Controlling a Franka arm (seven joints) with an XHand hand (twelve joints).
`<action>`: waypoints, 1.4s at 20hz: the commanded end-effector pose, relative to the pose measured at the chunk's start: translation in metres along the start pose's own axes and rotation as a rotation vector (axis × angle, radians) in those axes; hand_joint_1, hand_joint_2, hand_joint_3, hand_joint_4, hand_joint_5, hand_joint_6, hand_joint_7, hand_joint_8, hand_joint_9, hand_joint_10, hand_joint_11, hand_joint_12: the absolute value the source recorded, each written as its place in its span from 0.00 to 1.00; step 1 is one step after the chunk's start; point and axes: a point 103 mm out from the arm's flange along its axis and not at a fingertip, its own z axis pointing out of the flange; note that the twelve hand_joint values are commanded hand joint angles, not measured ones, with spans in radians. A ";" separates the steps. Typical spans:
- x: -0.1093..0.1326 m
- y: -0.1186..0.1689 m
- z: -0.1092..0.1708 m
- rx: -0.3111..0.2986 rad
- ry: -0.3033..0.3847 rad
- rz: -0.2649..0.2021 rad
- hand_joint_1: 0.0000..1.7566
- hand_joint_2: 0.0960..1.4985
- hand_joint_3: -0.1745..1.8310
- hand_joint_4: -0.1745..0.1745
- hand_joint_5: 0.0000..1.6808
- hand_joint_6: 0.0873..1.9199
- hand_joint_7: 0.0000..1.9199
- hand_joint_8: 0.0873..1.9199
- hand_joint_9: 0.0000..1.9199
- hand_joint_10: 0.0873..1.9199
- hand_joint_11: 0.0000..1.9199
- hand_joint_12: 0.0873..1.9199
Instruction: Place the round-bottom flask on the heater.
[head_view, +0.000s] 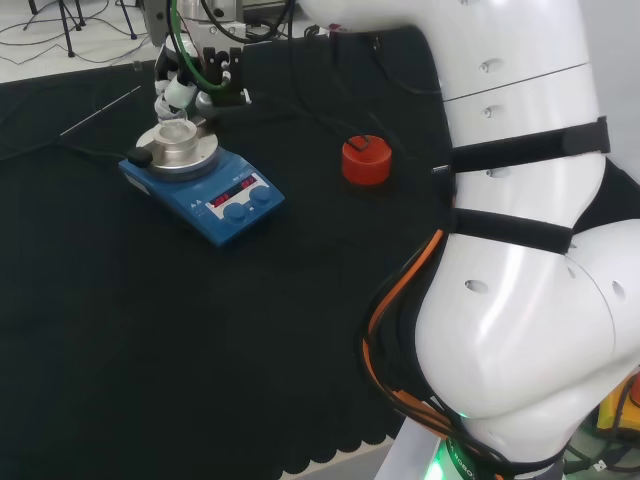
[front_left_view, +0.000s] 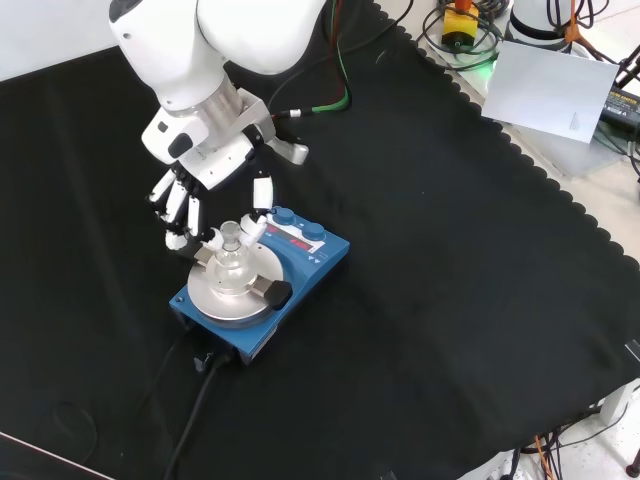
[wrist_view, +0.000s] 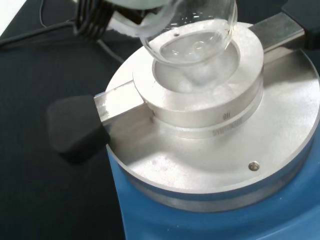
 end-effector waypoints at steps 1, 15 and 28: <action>-0.001 0.002 0.005 0.014 -0.011 0.002 0.60 0.44 0.47 1.00 0.63 0.55 0.24 0.26 0.30 0.26 0.11 0.68; -0.006 0.008 0.014 0.037 -0.007 0.012 0.60 0.44 0.47 1.00 0.63 0.55 0.24 0.26 0.30 0.26 0.11 0.68; -0.010 0.015 0.021 0.058 0.041 0.008 0.59 0.52 0.37 1.00 0.60 0.54 0.22 0.27 0.28 0.27 0.10 0.68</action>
